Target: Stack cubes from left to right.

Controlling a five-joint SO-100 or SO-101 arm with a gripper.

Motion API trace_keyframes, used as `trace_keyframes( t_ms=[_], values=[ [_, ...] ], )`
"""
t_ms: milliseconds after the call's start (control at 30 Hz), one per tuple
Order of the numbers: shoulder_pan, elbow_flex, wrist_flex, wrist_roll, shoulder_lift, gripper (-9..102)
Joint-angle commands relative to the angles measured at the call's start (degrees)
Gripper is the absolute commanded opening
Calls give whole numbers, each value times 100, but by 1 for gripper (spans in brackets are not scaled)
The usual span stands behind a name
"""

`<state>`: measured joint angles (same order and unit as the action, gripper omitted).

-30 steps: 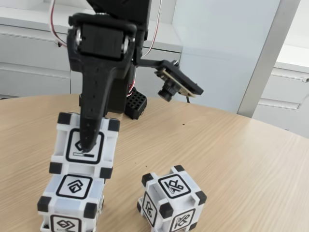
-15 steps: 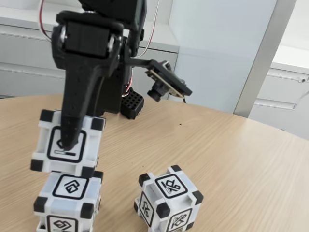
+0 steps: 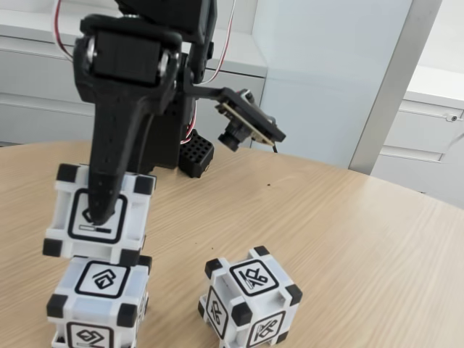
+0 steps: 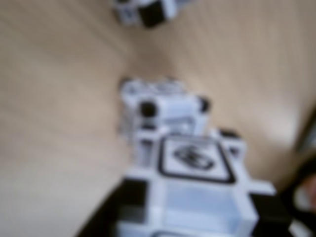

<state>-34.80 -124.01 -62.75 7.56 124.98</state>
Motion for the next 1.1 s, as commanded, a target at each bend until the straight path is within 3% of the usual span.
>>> trace_keyframes(
  t_ms=[0, 500, 767, 1067],
  values=[
    [35, 53, 79, -88, 97, 22],
    [53, 53, 88, -281, 97, 21],
    [53, 44, 712, -360, 79, 21],
    [62, -70, 659, -132, 70, 20]
  ],
)
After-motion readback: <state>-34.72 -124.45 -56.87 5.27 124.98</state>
